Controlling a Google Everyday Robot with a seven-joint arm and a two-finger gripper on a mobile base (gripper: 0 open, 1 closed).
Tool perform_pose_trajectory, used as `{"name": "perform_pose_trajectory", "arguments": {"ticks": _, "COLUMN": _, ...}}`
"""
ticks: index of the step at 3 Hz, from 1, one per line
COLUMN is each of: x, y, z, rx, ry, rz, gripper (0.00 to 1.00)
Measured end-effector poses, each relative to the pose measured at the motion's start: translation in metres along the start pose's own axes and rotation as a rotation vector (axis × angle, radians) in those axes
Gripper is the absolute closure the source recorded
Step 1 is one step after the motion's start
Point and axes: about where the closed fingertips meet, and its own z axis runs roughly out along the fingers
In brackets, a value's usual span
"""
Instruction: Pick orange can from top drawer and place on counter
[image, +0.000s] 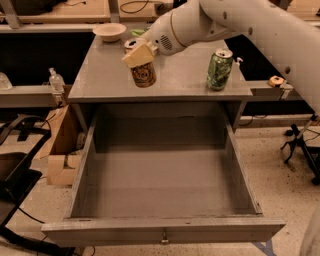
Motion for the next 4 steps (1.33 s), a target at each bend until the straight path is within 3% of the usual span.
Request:
{"name": "perform_pose_trajectory", "arguments": {"ticks": 2, "x": -0.035, "y": -0.049, "z": 0.083, "rx": 0.015, "ry": -0.183, "rz": -0.008, "gripper": 1.0}}
{"name": "perform_pose_trajectory", "arguments": {"ticks": 3, "x": -0.038, "y": -0.064, "z": 0.128, "rx": 0.009, "ry": -0.194, "rz": 0.024, "gripper": 1.0}}
{"name": "perform_pose_trajectory", "arguments": {"ticks": 4, "x": -0.021, "y": -0.073, "z": 0.158, "rx": -0.008, "ry": -0.165, "rz": 0.111, "gripper": 1.0}}
